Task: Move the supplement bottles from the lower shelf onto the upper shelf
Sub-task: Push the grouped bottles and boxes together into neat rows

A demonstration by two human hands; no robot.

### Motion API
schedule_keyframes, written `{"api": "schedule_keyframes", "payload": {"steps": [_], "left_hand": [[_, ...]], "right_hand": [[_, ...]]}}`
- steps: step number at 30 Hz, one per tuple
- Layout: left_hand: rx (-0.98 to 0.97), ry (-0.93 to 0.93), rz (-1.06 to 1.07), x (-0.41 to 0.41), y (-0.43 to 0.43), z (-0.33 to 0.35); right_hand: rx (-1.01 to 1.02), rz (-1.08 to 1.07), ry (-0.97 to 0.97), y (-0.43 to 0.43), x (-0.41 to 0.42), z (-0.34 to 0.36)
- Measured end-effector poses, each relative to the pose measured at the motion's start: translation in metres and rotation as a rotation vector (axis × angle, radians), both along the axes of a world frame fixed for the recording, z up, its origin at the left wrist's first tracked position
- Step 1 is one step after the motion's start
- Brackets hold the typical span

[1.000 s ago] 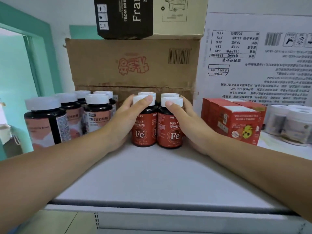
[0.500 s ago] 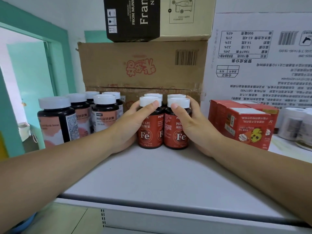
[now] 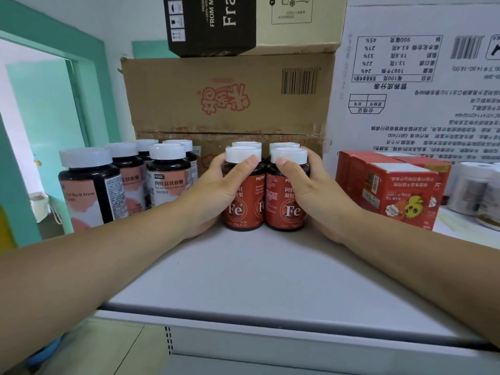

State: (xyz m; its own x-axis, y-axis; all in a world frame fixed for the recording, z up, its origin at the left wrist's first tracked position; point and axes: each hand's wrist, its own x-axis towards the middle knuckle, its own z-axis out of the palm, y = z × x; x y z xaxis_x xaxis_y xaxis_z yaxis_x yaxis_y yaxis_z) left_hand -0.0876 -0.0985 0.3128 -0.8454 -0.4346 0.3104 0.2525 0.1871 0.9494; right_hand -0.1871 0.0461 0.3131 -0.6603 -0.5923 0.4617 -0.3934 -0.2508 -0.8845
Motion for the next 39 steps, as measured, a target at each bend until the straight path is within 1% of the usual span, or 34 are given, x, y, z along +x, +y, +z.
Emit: {"api": "schedule_keyframes", "payload": {"steps": [10, 14, 16, 19, 23, 25, 27, 29, 32, 35, 37, 39], "left_hand": [[-0.063, -0.001, 0.024, 0.002, -0.001, 0.001], [-0.141, -0.013, 0.049, 0.006, -0.001, 0.001], [-0.223, -0.019, 0.091, 0.009, -0.001, 0.005], [-0.376, 0.020, 0.161, 0.014, 0.004, 0.016], [-0.501, 0.149, 0.205, 0.027, 0.018, 0.039], [-0.576, 0.209, 0.258, 0.041, 0.021, 0.062], [-0.670, 0.268, 0.289, 0.066, 0.016, 0.092], [-0.765, 0.295, 0.333, 0.094, 0.000, 0.115], [-0.853, 0.232, 0.394, 0.128, -0.044, 0.123], [-0.875, 0.112, 0.403, 0.148, -0.086, 0.107], [-0.867, 0.040, 0.378, 0.153, -0.109, 0.094], [-0.805, 0.021, 0.322, 0.157, -0.126, 0.083]], "right_hand": [[0.030, -0.019, -0.015, 0.002, 0.004, 0.002], [0.022, -0.037, -0.002, 0.004, 0.007, 0.004], [0.000, -0.055, 0.016, 0.006, 0.011, 0.008], [-0.013, -0.153, 0.130, 0.013, 0.020, 0.018], [-0.037, -0.247, 0.298, 0.023, 0.041, 0.036], [0.000, -0.288, 0.408, 0.024, 0.051, 0.049], [0.032, -0.300, 0.484, 0.018, 0.062, 0.065], [0.041, -0.254, 0.483, 0.003, 0.077, 0.077], [0.064, -0.156, 0.421, -0.025, 0.100, 0.078], [0.125, -0.090, 0.355, -0.059, 0.116, 0.064], [0.141, -0.081, 0.318, -0.081, 0.125, 0.053], [0.156, -0.100, 0.316, -0.099, 0.132, 0.046]]}}
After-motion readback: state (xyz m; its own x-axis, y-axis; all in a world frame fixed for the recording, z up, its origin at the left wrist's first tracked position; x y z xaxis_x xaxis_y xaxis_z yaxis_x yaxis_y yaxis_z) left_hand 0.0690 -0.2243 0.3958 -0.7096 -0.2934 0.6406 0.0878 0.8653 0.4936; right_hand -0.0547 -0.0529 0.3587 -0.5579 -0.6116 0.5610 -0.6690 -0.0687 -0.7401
